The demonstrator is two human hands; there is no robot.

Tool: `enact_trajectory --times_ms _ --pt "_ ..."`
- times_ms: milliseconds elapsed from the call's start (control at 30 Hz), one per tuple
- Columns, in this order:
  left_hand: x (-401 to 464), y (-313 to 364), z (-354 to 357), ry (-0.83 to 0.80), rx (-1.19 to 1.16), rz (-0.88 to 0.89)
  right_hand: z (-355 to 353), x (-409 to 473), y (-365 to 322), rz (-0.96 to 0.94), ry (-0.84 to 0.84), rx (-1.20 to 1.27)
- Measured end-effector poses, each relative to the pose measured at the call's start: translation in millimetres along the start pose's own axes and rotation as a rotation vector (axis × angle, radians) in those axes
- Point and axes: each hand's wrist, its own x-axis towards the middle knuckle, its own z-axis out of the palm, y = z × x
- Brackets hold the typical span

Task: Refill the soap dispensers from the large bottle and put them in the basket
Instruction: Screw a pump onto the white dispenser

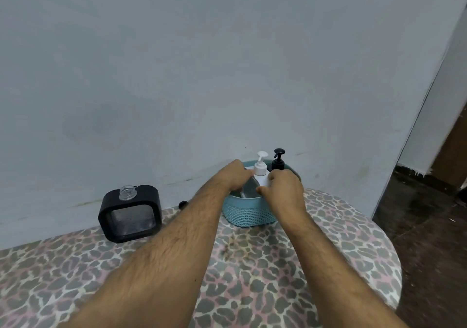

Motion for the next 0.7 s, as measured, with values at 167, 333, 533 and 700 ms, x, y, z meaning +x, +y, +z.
enact_trajectory --times_ms 167,333,533,700 --pt "4 -2 1 0.028 -0.064 -0.004 2 1 4 0.010 -0.022 0.069" --pt "8 -5 5 0.071 -0.145 -0.007 7 4 5 -0.028 -0.014 0.064" --pt "-18 1 10 0.291 0.000 0.119 7 -1 2 -0.019 0.071 0.065" --pt "-44 2 5 0.372 0.028 0.269 8 -9 2 -0.048 0.134 0.113"
